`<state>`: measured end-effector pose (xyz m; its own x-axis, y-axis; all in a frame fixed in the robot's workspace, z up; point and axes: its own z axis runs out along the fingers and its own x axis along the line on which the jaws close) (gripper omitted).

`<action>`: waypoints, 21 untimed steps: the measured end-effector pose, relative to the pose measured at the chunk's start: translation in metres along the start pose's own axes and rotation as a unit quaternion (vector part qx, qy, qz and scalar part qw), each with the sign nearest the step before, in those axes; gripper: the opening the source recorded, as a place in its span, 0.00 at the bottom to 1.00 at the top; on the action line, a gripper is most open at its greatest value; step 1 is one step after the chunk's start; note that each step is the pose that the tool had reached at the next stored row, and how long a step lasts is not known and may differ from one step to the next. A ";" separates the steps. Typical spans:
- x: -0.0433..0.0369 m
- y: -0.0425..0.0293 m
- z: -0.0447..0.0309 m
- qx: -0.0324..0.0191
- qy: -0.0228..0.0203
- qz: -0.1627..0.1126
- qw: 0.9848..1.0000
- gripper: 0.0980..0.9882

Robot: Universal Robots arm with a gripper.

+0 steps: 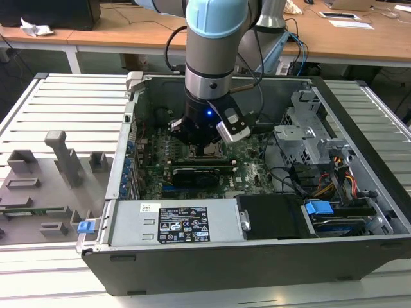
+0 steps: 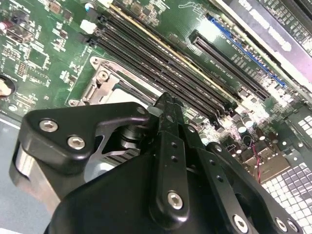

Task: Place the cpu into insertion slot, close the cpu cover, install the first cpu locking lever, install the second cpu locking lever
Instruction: 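Install the second cpu locking lever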

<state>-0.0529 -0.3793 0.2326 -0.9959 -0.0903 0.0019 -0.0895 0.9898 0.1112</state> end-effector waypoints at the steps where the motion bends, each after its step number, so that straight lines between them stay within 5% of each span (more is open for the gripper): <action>1: 0.0007 0.0000 0.0005 -0.001 0.000 0.000 1.000 0.01; 7: 0.0028 -0.0006 0.0067 -0.008 -0.001 0.000 1.000 0.01; 11: 0.0039 -0.0052 0.0103 -0.028 -0.003 0.000 1.000 0.01; 14: 0.0070 -0.0112 0.0100 -0.048 -0.004 -0.001 0.999 0.01; 21: 0.0158 -0.0209 0.0096 -0.072 -0.006 -0.001 0.997 0.01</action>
<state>-0.0668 -0.4004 0.2208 -0.9959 -0.0897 -0.0112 -0.0896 0.9633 0.2529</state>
